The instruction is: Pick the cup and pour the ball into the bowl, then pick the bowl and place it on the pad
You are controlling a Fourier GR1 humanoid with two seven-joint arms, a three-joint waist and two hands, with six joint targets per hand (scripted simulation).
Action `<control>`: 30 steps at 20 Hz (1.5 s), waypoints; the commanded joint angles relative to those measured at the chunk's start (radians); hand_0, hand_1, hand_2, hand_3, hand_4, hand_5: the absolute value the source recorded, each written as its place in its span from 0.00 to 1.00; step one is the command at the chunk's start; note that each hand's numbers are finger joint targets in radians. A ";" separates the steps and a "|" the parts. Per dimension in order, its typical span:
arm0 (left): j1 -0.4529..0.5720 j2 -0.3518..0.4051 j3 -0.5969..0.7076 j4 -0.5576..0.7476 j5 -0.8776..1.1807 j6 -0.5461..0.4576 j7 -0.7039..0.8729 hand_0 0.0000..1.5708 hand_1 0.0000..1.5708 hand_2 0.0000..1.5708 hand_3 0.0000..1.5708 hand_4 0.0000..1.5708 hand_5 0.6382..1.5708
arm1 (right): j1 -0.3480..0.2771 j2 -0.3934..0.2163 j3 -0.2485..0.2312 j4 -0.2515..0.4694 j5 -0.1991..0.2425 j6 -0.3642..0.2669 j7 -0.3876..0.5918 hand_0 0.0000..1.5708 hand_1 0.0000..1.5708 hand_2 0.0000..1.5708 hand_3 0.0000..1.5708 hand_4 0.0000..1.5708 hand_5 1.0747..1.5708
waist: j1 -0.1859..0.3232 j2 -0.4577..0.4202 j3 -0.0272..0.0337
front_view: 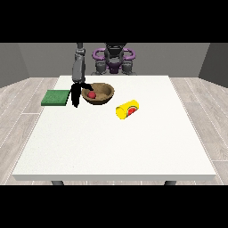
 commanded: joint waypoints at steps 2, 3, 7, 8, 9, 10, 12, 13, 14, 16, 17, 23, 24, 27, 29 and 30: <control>-0.034 0.001 -0.019 -0.018 0.014 -0.017 0.035 0.00 0.00 0.00 0.00 0.00 0.96 | -0.069 0.072 0.023 0.084 0.037 -0.127 0.057 0.00 0.00 0.00 0.00 0.28 1.00 | 0.079 0.025 0.0209; -0.035 -0.015 -0.020 -0.009 0.010 -0.002 0.024 0.00 0.00 0.00 0.00 0.00 0.96 | -0.082 0.075 0.041 0.077 0.048 -0.141 0.105 0.00 0.00 0.00 0.00 0.28 1.00 | 0.064 0.015 0.0203; -0.053 0.008 -0.013 0.003 0.015 -0.026 0.011 0.00 0.00 0.00 0.00 0.00 0.96 | -0.061 0.084 0.080 0.093 0.029 -0.190 0.111 0.00 0.00 0.00 0.00 0.27 0.99 | 0.083 0.040 0.0207; -0.043 0.017 -0.009 -0.010 0.011 -0.010 0.023 0.00 0.00 0.00 0.00 0.00 0.96 | -0.043 0.067 0.020 0.106 0.021 -0.164 0.129 0.00 0.00 0.00 0.00 0.31 0.96 | 0.058 0.049 0.0211; -0.057 0.053 0.015 0.024 0.034 -0.042 0.038 0.00 0.00 0.00 0.00 0.00 0.96 | -0.021 0.076 0.035 0.098 0.050 -0.211 0.142 0.84 0.84 0.77 0.00 0.30 0.90 | 0.068 0.047 0.0199; -0.047 0.033 0.005 0.016 0.020 -0.019 0.029 0.00 0.00 0.00 0.00 0.00 0.96 | -0.032 0.048 0.047 0.097 0.070 -0.218 0.175 1.00 1.00 1.00 0.55 0.55 0.70 | 0.065 0.035 0.0197; -0.028 0.028 0.012 0.015 0.034 -0.042 0.016 0.00 0.00 0.00 0.00 0.00 0.97 | 0.025 0.013 0.070 0.096 0.130 -0.246 0.149 1.00 1.00 1.00 1.00 0.74 0.67 | 0.071 0.035 0.0191; -0.039 0.031 0.017 0.038 0.038 -0.039 0.023 0.00 0.00 0.00 0.00 0.00 0.97 | -0.013 -0.006 0.079 0.081 0.147 -0.271 0.197 1.00 1.00 1.00 1.00 0.75 0.69 | 0.062 0.035 0.0186; -0.038 0.066 0.036 0.074 0.044 -0.064 0.021 0.00 0.00 0.00 0.00 0.00 0.97 | 0.012 -0.022 0.103 0.058 0.182 -0.291 0.222 1.00 1.00 1.00 1.00 0.74 0.72 | 0.047 0.015 0.0173; -0.006 0.051 0.031 0.091 0.025 -0.053 -0.003 0.00 0.00 0.00 0.00 0.00 0.97 | 0.001 -0.041 0.139 0.031 0.230 -0.329 0.296 1.00 1.00 1.00 1.00 0.74 0.77 | 0.032 -0.033 0.0170; 0.027 0.014 0.010 0.090 0.028 -0.073 -0.005 0.00 0.00 0.00 0.00 0.00 0.98 | -0.016 -0.062 0.150 0.028 0.260 -0.361 0.344 1.00 1.00 1.00 1.00 0.75 0.78 | 0.050 -0.058 0.0168; 0.129 0.108 0.088 0.296 0.007 -0.126 -0.103 0.00 0.00 0.00 0.00 0.00 0.97 | -0.120 -0.121 0.253 -0.144 0.319 -0.314 0.699 1.00 1.00 1.00 1.00 0.80 0.78 | -0.082 -0.159 0.0156; 0.157 0.092 0.080 0.307 -0.024 -0.084 -0.129 0.00 0.00 0.00 0.00 0.00 0.97 | -0.099 -0.115 0.294 -0.163 0.340 -0.287 0.735 1.00 1.00 1.00 1.00 0.80 0.80 | -0.132 -0.186 0.0165; 0.174 0.117 0.097 0.321 -0.012 -0.123 -0.172 0.00 0.00 0.00 0.00 0.00 0.97 | -0.169 -0.153 0.252 -0.169 0.308 -0.253 0.814 1.00 1.00 1.00 1.00 0.80 0.81 | -0.127 -0.159 0.0186; 0.128 0.189 0.118 0.318 0.019 -0.153 -0.113 0.00 0.00 0.00 0.00 0.00 0.97 | -0.153 -0.176 0.203 -0.131 0.267 -0.215 0.748 1.00 1.00 1.00 1.00 0.82 0.82 | -0.121 -0.124 0.0199; 0.183 0.189 0.134 0.350 0.003 -0.147 -0.181 0.00 0.00 0.00 0.00 0.00 0.97 | -0.144 -0.231 0.212 -0.169 0.265 -0.152 0.752 1.00 1.00 1.00 1.00 0.83 0.84 | -0.147 -0.111 0.0192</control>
